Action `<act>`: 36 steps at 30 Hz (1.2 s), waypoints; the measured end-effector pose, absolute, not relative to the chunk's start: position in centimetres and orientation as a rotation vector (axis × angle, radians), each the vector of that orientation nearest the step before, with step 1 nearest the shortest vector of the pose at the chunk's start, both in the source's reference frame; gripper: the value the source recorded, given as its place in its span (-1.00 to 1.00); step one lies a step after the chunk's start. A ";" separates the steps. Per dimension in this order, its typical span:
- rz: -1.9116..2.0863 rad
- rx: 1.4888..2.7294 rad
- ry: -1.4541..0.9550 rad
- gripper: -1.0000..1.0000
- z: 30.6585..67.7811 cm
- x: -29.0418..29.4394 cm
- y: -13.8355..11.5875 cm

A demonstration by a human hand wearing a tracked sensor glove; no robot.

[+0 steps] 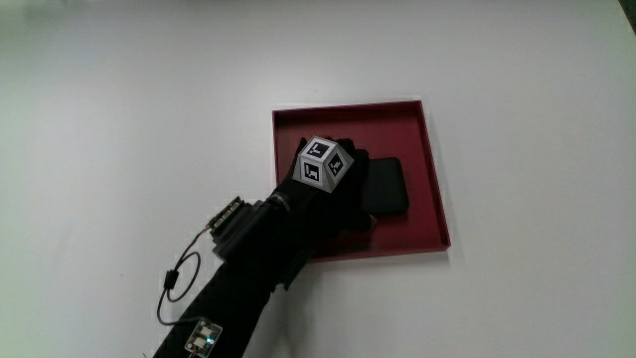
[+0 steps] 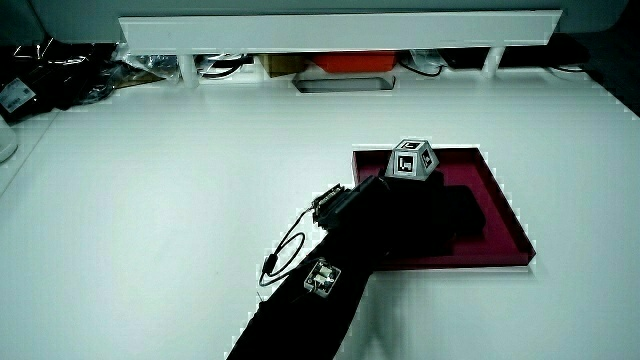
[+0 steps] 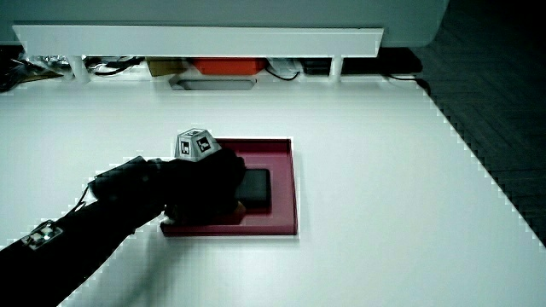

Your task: Place battery into plate

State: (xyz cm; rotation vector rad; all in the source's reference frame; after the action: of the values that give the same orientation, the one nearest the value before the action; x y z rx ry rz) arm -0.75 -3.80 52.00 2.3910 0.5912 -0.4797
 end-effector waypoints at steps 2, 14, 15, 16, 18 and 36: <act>-0.502 2.393 0.591 0.00 52.3 -0.9 -3.7; -0.429 2.382 0.560 -0.56 52.8 -1.0 -3.1; -0.421 2.379 0.550 -0.62 52.8 -1.1 -3.1; -0.414 2.382 0.564 -0.69 52.8 -1.2 -3.1; -0.451 2.382 0.561 -0.81 52.7 -1.5 -3.2; -0.784 2.372 0.863 -1.00 39.3 -9.9 -3.0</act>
State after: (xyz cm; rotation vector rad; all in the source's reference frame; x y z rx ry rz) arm -9.91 -3.05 39.27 2.3724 0.8630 -0.7844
